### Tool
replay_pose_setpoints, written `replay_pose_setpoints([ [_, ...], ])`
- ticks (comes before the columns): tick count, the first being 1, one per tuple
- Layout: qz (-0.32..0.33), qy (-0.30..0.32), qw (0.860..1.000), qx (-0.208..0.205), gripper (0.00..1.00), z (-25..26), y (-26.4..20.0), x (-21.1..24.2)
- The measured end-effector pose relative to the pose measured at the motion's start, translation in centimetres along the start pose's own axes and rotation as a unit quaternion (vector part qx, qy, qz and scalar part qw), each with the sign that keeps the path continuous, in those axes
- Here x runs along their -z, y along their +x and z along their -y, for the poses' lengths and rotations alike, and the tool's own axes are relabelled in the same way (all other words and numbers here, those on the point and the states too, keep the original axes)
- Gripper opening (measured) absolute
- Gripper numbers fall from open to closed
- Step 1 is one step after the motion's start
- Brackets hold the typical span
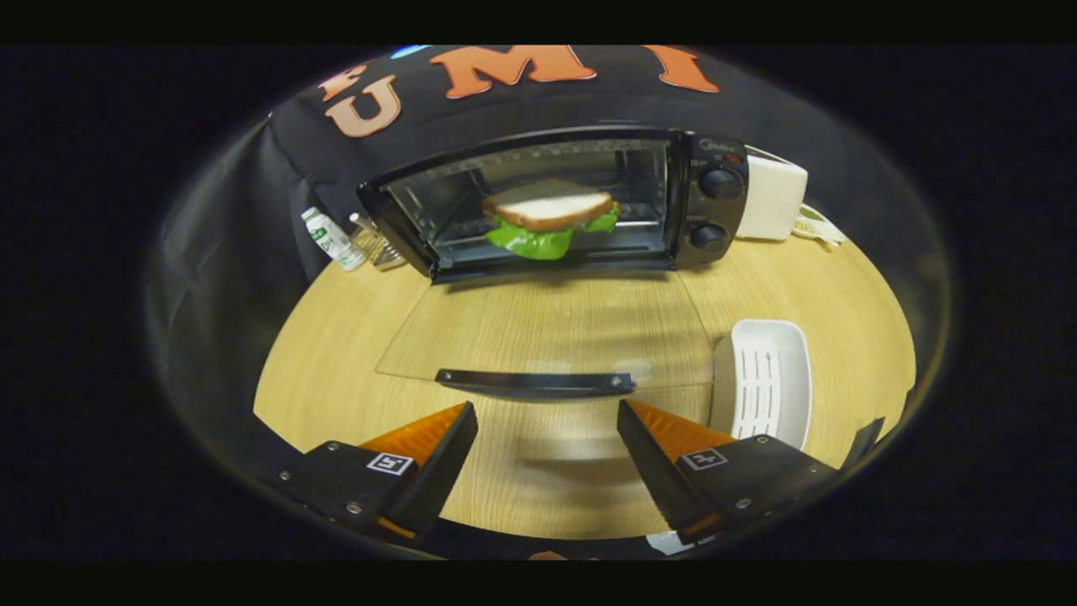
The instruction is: Open the toaster oven, put the food inside, and close the toaster oven door.
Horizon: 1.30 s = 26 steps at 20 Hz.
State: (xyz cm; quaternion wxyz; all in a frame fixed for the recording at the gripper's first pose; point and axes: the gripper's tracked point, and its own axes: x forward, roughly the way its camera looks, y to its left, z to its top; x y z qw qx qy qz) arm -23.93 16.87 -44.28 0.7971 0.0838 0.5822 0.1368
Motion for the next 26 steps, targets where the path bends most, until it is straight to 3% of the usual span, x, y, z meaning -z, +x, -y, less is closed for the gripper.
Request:
replay_pose_setpoints([
  [9,-0.014,-0.037,0.999,0.028,1.0,-0.5,4.3,-0.5],
  [13,0.061,-0.021,0.998,0.006,0.99,-2.0,2.7,-5.7],
  [18,0.125,-0.013,0.992,0.018,1.0,-1.6,1.9,-13.5],
  [26,0.197,-0.008,0.98,0.03,0.99,-0.6,-0.3,-21.5],
])
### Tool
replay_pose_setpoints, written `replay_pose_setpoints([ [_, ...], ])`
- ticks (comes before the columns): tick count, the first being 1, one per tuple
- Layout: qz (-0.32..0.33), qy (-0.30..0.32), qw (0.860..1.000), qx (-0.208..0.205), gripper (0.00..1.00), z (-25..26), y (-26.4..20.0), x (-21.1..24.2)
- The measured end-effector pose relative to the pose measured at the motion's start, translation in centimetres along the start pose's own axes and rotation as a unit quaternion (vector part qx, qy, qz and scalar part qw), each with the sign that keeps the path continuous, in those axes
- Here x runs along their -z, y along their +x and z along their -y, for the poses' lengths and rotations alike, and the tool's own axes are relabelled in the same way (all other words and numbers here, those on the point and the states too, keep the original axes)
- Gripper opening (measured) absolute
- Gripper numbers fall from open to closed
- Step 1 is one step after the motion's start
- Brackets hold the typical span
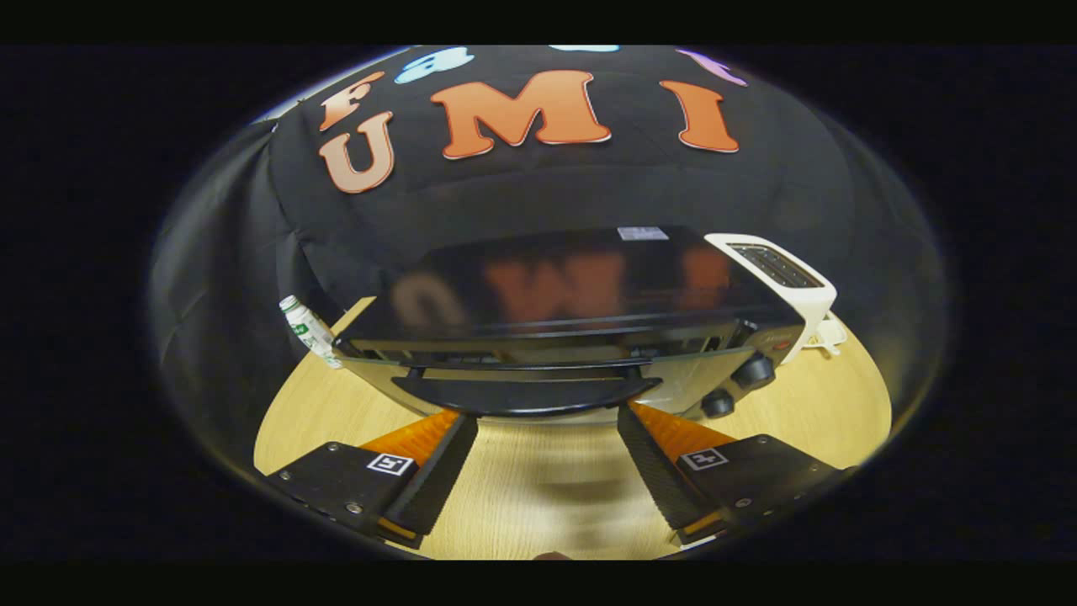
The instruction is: Open the toaster oven, put the food inside, and close the toaster oven door.
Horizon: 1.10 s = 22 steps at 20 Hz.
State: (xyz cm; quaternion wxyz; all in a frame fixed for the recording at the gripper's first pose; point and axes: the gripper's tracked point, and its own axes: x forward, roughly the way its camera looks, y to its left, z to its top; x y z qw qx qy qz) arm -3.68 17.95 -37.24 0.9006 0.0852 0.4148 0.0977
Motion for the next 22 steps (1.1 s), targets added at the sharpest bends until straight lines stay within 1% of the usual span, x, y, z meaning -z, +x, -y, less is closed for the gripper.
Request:
replay_pose_setpoints([
  [1,-0.023,-0.013,1.0,-0.001,0.99,-0.2,0.3,0.7],
  [2,-0.02,-0.019,1.0,0.004,0.98,0.1,0.1,0.6],
  [4,-0.013,-0.036,0.999,0.011,1.0,0.1,-0.3,0.1],
  [6,-0.003,-0.045,0.999,-0.001,0.99,-0.3,-1.8,-0.2],
  [9,0.031,-0.051,0.998,-0.018,0.99,-0.8,-4.6,-2.6],
  [11,0.077,-0.064,0.995,-0.03,0.99,-1.3,-6.7,-5.9],
  [14,0.172,-0.089,0.98,-0.051,0.99,-2.4,-11.3,-12.6],
  [18,0.282,-0.098,0.951,-0.074,0.99,-4.2,-17.5,-20.2],
  [20,0.323,-0.099,0.938,-0.076,0.99,-4.6,-20.0,-22.8],
  [22,0.344,-0.097,0.931,-0.074,0.99,-4.5,-21.7,-24.9],
])
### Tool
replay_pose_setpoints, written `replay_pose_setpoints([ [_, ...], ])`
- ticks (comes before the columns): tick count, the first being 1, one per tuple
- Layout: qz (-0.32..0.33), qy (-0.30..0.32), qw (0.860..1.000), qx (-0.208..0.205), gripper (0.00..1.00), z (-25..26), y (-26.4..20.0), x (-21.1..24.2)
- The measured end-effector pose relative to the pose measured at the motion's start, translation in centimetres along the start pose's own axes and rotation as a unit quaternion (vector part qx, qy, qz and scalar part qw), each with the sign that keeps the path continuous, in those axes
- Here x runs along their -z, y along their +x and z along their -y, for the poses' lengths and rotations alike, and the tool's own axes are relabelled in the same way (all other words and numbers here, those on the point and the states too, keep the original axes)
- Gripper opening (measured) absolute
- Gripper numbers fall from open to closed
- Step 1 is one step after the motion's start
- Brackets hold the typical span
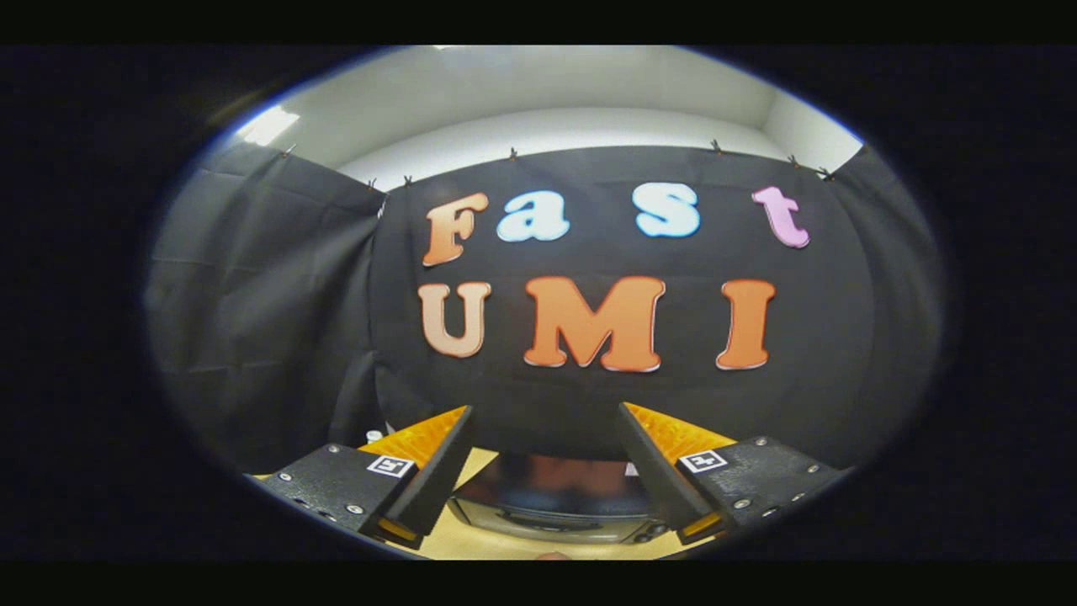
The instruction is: Open the toaster oven, put the food inside, and close the toaster oven door.
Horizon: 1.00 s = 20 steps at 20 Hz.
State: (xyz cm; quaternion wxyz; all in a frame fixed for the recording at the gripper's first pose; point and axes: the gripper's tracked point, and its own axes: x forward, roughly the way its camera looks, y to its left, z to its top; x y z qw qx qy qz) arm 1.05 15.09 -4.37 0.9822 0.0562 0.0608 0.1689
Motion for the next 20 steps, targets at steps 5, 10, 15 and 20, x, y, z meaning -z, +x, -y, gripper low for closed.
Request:
replay_pose_setpoints([
  [5,0.054,0.012,0.998,0.004,0.99,0.4,-0.6,-4.8],
  [10,0.071,0.006,0.997,0.004,0.99,0.3,-1.3,-6.0],
  [15,0.074,-0.005,0.997,0.011,0.99,0.8,-1.6,-6.0],
  [20,0.08,-0.009,0.997,0.021,0.99,1.3,-2.7,-6.6],
])
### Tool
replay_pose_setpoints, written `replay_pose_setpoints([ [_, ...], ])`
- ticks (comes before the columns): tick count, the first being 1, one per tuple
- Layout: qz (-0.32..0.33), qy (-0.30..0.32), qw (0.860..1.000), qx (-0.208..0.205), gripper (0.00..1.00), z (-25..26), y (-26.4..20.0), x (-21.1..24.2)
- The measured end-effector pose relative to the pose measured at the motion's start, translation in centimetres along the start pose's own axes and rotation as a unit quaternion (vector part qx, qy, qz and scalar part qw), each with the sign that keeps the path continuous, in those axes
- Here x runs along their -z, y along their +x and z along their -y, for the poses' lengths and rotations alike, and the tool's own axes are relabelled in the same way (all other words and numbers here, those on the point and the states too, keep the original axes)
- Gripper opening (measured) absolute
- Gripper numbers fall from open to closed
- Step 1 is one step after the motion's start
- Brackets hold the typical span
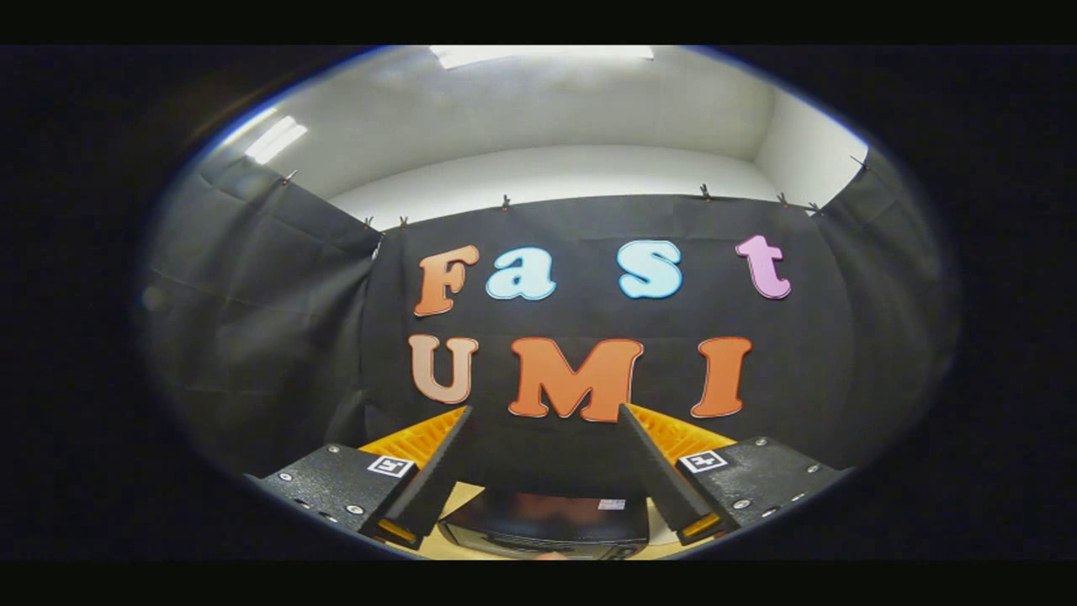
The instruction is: Open the toaster oven, put the food inside, and close the toaster oven door.
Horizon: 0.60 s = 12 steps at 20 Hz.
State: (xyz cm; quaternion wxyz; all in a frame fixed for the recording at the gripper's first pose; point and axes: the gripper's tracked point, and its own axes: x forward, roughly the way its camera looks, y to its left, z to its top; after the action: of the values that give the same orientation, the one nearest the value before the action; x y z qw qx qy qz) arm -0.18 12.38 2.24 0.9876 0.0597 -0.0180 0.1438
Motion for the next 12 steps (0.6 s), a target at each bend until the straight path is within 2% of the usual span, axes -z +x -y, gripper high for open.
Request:
replay_pose_setpoints([
  [12,-0.003,0.009,1.0,0.013,0.98,1.9,-2.2,0.0],
])
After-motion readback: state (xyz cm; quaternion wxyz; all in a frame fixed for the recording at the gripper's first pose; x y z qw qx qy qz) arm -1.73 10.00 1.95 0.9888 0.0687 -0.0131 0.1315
